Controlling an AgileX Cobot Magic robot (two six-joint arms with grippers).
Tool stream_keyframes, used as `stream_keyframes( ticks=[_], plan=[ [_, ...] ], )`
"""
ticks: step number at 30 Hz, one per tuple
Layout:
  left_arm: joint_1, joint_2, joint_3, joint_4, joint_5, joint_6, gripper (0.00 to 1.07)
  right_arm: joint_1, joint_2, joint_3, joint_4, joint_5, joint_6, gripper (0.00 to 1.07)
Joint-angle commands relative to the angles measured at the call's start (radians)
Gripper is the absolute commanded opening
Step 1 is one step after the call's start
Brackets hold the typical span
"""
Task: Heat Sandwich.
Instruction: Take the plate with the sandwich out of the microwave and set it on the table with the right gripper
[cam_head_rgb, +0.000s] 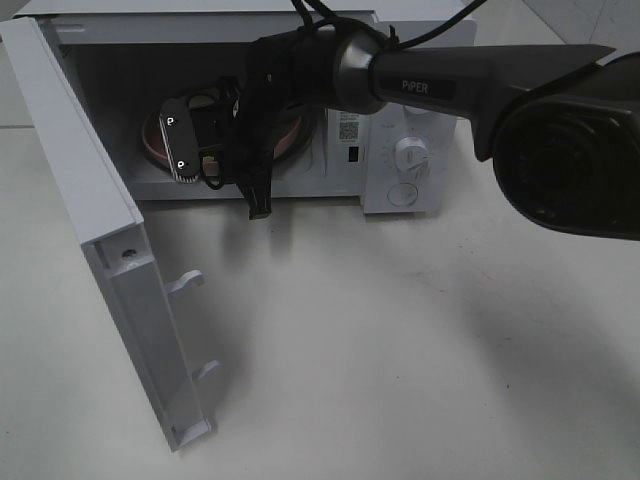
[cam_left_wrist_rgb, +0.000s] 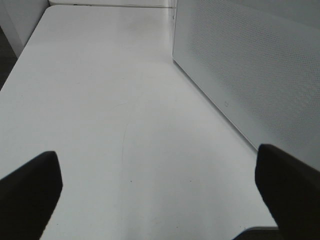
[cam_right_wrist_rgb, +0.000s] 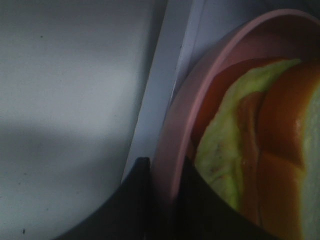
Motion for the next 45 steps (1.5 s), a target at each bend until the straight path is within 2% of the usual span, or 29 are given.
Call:
stream_keyframes(
  ticks=[1, 11, 17, 38, 45],
  plan=[
    [0.003, -0.006, 0.001, 0.0, -0.009, 0.002, 0.98, 0.0, -0.021, 0.033, 0.009, 0.071, -0.04, 0.0],
    [0.003, -0.006, 0.001, 0.0, -0.009, 0.002, 0.98, 0.0, -0.124, 0.202, 0.014, 0.025, -0.183, 0.0],
    [0.003, -0.006, 0.001, 0.0, -0.009, 0.002, 0.98, -0.021, -0.224, 0.363, 0.028, -0.07, -0.251, 0.0],
    [0.003, -0.006, 0.001, 0.0, -0.009, 0.002, 0.98, -0.023, -0.456, 0.677, 0.064, -0.27, -0.327, 0.0],
    [0.003, -0.006, 0.001, 0.0, -0.009, 0.002, 0.98, -0.021, -0.578, 0.853, 0.082, -0.377, -0.371, 0.0]
  ],
)
